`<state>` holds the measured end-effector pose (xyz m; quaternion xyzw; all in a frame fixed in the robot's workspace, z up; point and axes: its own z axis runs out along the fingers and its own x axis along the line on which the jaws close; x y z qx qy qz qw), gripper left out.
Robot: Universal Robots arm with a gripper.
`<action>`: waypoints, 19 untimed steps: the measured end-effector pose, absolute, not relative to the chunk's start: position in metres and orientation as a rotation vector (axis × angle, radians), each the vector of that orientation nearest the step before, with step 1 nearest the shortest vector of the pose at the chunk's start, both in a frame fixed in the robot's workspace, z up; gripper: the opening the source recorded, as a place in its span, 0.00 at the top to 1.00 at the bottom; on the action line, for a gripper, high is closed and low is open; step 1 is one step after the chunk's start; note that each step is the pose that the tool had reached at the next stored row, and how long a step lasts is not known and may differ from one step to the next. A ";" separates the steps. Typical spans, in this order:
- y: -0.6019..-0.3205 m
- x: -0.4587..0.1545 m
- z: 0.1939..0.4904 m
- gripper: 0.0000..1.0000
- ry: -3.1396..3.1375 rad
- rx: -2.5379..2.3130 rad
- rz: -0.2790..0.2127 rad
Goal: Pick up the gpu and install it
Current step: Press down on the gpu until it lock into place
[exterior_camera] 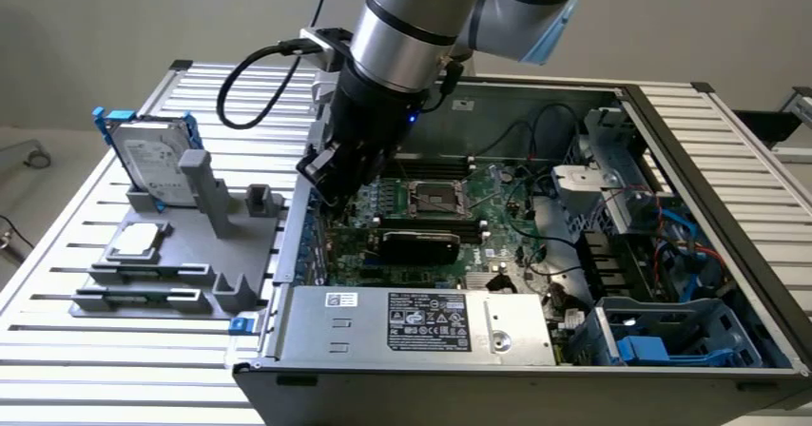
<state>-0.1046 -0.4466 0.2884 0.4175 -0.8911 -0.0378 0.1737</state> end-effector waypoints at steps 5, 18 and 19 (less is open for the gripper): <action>-0.441 -0.105 0.288 0.89 -2.525 1.182 -0.100; -0.441 -0.105 0.287 0.89 -2.520 1.176 -0.086; -0.441 -0.105 0.286 0.89 -2.519 1.176 -0.084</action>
